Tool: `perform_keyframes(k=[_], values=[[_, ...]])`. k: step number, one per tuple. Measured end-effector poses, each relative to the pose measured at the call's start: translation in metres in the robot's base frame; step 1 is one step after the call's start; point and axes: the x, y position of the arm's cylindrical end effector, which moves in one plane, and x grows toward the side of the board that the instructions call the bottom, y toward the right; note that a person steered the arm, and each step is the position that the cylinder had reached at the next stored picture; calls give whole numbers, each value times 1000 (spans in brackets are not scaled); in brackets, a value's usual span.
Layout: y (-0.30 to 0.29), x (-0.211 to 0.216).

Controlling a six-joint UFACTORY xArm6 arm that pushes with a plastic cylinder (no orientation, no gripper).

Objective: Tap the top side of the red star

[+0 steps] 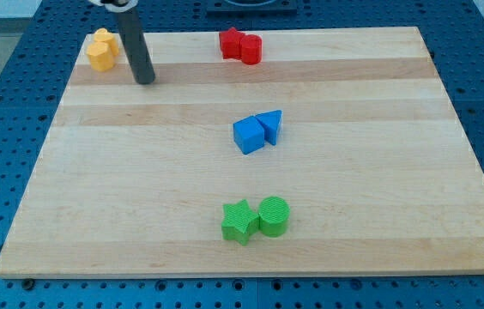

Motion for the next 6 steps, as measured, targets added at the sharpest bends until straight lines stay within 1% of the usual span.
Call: perform_keyframes(k=[1, 2, 3, 4, 5, 6], values=[[1, -43], [19, -44], [26, -55], [37, -99], [96, -106], [176, -104]])
